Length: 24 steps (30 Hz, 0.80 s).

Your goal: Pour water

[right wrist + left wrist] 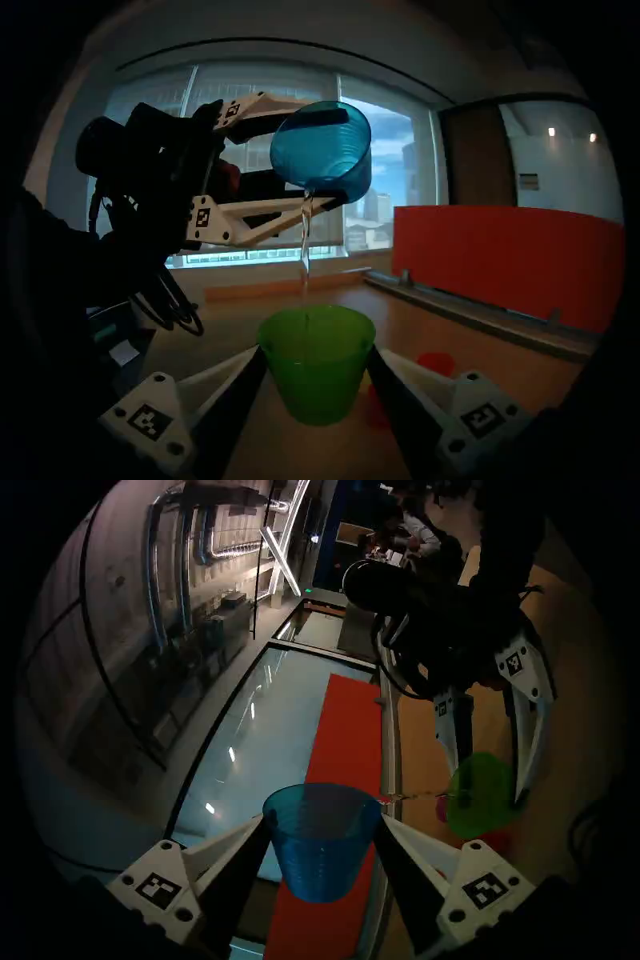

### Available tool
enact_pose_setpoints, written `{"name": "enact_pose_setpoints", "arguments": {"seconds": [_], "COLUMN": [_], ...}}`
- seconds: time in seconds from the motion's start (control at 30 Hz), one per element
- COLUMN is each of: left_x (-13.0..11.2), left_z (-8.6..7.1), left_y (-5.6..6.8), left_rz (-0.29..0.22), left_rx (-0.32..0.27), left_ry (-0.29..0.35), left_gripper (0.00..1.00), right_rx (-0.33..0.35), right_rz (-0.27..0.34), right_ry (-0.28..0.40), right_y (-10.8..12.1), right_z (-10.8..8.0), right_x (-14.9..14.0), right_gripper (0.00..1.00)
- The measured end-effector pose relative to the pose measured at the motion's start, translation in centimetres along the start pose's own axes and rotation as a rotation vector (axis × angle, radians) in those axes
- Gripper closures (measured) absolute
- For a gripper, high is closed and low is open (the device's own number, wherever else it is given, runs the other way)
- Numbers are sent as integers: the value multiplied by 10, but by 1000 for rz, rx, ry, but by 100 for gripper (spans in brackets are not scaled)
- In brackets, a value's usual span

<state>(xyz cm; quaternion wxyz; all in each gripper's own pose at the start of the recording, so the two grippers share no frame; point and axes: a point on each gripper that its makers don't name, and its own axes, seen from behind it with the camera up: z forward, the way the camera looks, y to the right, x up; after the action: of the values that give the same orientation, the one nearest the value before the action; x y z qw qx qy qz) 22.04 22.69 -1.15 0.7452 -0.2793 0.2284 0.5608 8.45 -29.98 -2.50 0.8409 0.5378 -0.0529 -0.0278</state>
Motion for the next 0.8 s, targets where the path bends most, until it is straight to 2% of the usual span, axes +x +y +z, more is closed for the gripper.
{"name": "enact_pose_setpoints", "arguments": {"seconds": [0.2, 0.6, 0.8], "left_x": [2, 1, 4], "left_z": [0, 2, 0], "left_y": [-5, 0, -2], "left_rz": [34, 75, 91], "left_rx": [7, 4, 11], "left_ry": [4, 0, 4], "left_gripper": [14, 14, 14], "right_rx": [-2, -2, -4], "right_rz": [-1, -3, -2], "right_ry": [0, 1, 3], "right_y": [0, -1, 0], "right_z": [0, 0, 0], "right_x": [1, 2, 3], "right_gripper": [12, 12, 12]}}
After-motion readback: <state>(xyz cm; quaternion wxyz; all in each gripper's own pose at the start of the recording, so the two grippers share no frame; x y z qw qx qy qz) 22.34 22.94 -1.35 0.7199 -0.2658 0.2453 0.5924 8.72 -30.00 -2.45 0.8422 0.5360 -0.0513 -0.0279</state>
